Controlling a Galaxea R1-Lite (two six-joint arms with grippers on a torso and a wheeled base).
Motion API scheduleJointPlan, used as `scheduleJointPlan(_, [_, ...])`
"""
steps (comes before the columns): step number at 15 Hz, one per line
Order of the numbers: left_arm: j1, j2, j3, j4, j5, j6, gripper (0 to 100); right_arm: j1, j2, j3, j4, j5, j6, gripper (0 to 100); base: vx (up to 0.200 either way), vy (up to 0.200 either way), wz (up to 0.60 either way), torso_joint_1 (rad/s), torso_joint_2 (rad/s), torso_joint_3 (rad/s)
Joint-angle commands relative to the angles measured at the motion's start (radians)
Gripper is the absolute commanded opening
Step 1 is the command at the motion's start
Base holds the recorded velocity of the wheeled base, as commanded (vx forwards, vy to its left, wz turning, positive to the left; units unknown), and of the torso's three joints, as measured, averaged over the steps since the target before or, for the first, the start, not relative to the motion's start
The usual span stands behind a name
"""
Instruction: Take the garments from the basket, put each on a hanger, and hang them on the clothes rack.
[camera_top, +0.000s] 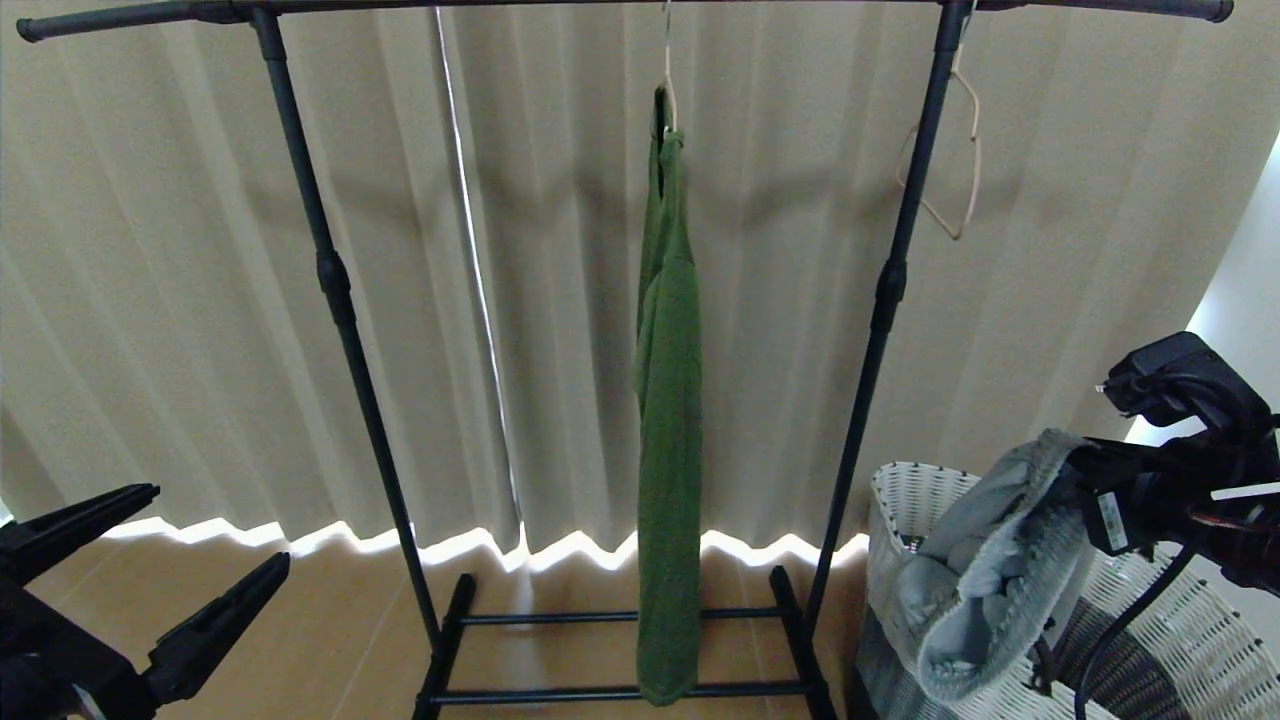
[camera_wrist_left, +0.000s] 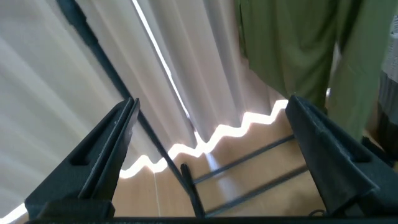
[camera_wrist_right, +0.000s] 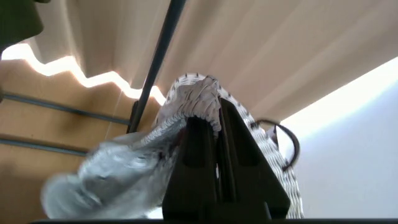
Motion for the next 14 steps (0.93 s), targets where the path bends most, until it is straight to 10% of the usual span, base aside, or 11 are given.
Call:
scheduleJointPlan(1, [-0.001, -0.001, -0.002, -0.001, 0.000, 0.000, 100, 0.001, 0.000, 0.000, 0.000, 0.000, -0.001, 0, 0.000, 0.000, 0.00, 0.000, 0.00, 0.000])
scheduleJointPlan(14, [-0.005, -0.002, 0.013, 0.001, -0.001, 0.006, 100, 0.001, -0.002, 0.002, -0.008, 0.008, -0.001, 0, 0.000, 0.092, 0.00, 0.003, 0.00, 0.002])
